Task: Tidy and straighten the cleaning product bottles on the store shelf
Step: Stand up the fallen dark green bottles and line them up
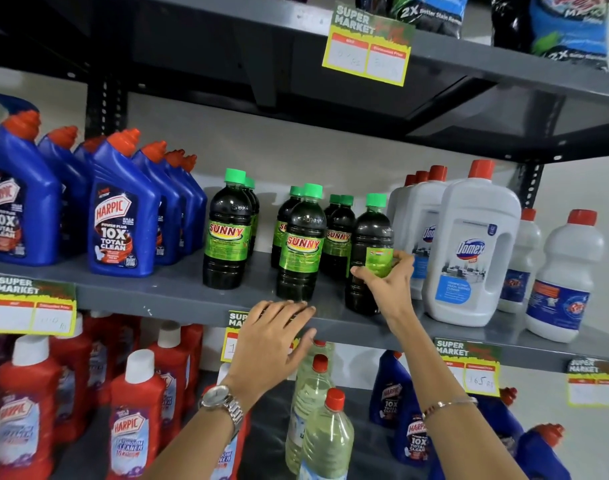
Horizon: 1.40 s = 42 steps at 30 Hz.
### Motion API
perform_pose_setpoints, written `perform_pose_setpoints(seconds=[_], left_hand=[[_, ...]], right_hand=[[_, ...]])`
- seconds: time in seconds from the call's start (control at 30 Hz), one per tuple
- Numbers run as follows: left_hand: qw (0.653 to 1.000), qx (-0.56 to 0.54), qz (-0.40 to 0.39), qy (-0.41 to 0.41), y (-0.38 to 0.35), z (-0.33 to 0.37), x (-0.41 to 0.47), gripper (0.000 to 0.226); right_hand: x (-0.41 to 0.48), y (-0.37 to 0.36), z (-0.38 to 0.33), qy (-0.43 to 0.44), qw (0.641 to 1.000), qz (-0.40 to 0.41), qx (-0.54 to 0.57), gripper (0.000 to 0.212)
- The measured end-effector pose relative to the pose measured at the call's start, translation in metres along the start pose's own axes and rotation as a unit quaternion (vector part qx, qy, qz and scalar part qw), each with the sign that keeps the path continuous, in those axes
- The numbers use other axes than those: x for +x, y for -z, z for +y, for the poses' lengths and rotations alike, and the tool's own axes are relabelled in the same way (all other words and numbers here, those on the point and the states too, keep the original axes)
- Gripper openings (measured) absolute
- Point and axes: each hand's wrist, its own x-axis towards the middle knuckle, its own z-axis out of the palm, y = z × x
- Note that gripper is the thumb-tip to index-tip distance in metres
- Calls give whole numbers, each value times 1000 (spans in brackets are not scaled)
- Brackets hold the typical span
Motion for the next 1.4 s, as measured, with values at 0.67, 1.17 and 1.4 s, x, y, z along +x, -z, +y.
perform_pose_setpoints(seconds=[0.67, 1.17, 1.4], left_hand=[[999, -5, -42, 23, 5, 2, -1, 34], [999, -19, -38, 24, 7, 3, 0, 35], [999, -19, -43, 27, 6, 3, 1, 35]], right_hand=[[54, 32, -62, 10, 993, -57, -104, 79], [54, 22, -64, -9, 993, -110, -51, 68], [52, 28, -58, -14, 991, -133, -7, 55]])
